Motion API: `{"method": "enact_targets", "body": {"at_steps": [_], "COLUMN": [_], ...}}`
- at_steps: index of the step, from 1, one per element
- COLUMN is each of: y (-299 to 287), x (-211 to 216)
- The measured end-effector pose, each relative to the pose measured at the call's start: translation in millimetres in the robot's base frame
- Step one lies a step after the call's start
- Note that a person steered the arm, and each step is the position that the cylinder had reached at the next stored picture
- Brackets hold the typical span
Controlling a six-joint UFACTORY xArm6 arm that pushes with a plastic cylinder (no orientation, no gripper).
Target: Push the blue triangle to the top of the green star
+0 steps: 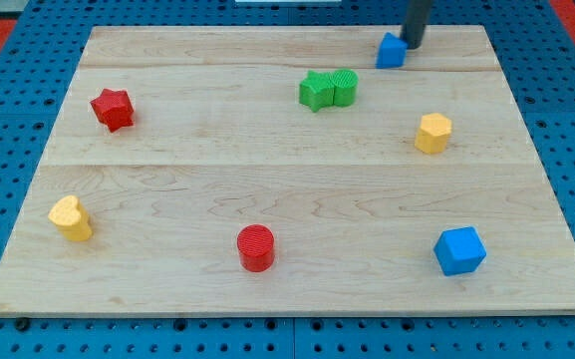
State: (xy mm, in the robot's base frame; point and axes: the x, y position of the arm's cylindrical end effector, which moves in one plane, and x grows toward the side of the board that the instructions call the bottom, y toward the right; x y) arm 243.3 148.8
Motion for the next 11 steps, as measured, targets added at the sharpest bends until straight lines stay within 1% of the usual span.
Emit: {"method": "enact_targets", "body": {"at_steps": [2,3,4,5,6,7,8,9,10,11], "y": [-95,-75,-4,13,-67,-118,-78,12,16,15], "x": [3,-9,-33,-7,0,-1,-38,-27,12,34]}}
